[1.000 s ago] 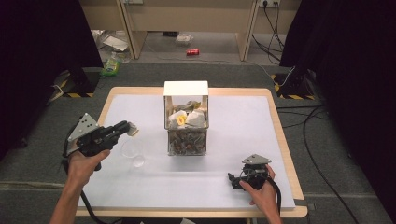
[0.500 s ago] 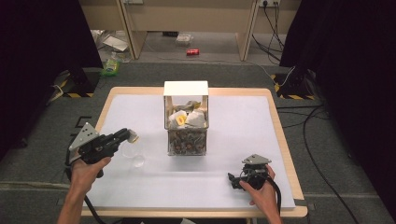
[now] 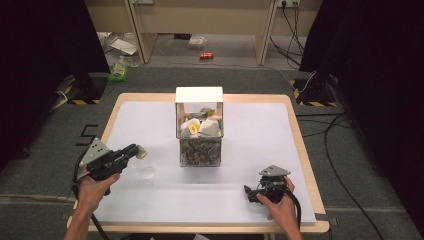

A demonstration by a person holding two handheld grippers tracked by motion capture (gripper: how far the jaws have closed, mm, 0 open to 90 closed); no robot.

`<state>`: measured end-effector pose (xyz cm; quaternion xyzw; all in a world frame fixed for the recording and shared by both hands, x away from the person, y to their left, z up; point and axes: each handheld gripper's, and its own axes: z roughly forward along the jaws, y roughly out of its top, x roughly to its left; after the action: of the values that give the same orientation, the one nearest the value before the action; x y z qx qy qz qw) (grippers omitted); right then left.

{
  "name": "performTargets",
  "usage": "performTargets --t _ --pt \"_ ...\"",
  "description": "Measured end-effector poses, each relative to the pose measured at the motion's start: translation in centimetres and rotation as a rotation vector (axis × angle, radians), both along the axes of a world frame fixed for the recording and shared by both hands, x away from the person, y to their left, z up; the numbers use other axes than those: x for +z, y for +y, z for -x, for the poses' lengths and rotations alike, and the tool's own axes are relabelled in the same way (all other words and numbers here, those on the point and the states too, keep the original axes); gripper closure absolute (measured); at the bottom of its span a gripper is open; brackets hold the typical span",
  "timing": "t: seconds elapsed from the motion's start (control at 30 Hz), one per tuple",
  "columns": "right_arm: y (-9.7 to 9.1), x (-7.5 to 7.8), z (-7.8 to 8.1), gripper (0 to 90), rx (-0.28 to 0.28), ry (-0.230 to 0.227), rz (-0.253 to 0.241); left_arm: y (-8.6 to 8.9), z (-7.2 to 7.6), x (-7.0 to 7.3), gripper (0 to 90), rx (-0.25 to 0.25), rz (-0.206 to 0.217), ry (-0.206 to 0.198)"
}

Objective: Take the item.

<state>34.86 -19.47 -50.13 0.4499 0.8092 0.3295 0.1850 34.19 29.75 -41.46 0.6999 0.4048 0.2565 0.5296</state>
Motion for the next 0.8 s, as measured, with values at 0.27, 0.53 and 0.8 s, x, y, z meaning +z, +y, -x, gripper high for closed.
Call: performTargets --t 0.27,0.53,0.8 --pt "0.0 0.0 0.0 0.4 0.004 -0.004 0.003 -0.5 -0.2 -1.5 81.1 0.003 -0.039 0.036" --pt "0.0 0.0 0.0 0.5 0.000 0.000 -0.001 -0.7 -0.4 -2.5 80.5 0.009 -0.056 0.066" --pt "0.0 0.0 0.0 0.5 0.000 -0.001 0.000 -0.7 -0.7 -3.0 76.2 0.020 -0.074 0.080"
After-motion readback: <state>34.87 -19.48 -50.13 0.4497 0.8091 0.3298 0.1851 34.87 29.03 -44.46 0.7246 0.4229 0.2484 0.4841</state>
